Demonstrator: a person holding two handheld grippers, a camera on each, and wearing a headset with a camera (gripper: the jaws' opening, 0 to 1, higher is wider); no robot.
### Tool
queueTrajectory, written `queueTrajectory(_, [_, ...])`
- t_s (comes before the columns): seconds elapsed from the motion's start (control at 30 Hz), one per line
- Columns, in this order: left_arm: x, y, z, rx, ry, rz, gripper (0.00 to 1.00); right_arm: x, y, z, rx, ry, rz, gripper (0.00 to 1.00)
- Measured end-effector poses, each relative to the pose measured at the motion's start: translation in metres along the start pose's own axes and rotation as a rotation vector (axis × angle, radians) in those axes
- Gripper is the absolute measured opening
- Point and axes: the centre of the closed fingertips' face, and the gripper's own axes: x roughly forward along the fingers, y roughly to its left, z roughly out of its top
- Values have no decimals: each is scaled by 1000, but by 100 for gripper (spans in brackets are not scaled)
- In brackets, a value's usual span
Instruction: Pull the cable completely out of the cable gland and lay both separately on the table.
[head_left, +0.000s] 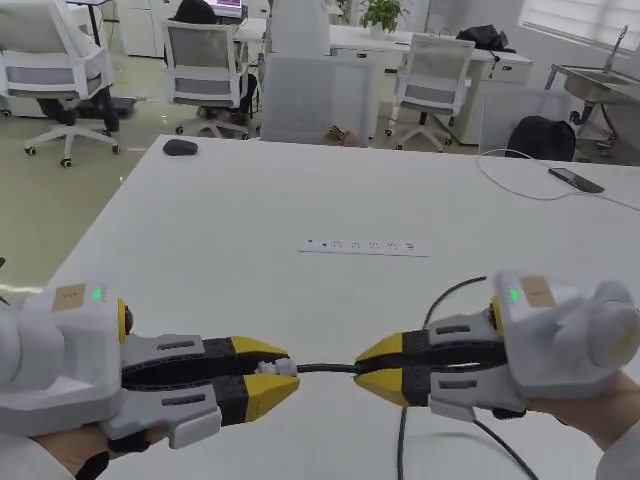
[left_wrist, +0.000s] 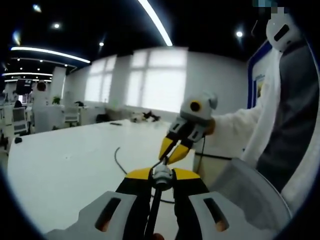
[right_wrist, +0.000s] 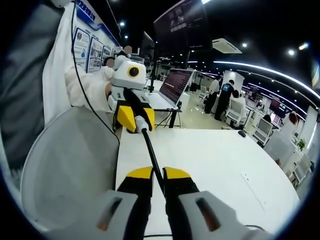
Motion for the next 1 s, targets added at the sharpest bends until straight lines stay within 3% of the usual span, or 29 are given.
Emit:
queueTrajectory(0.2, [-5,3,3,2,-5,11,16,-8,-4,-5,21,4,-20,5])
queueTrajectory(0.63, [-2,0,6,-26,-21,9,16,-3,-2,-9,20,25,-19,5])
queueTrajectory(0.83, [1,-5,11,-31,-42,-5,16,7,5,-5,39,11,10,12])
queueTrajectory(1.0, [3,-9,8,-27,-30,-22,16,22,13,1,10,11,41,17])
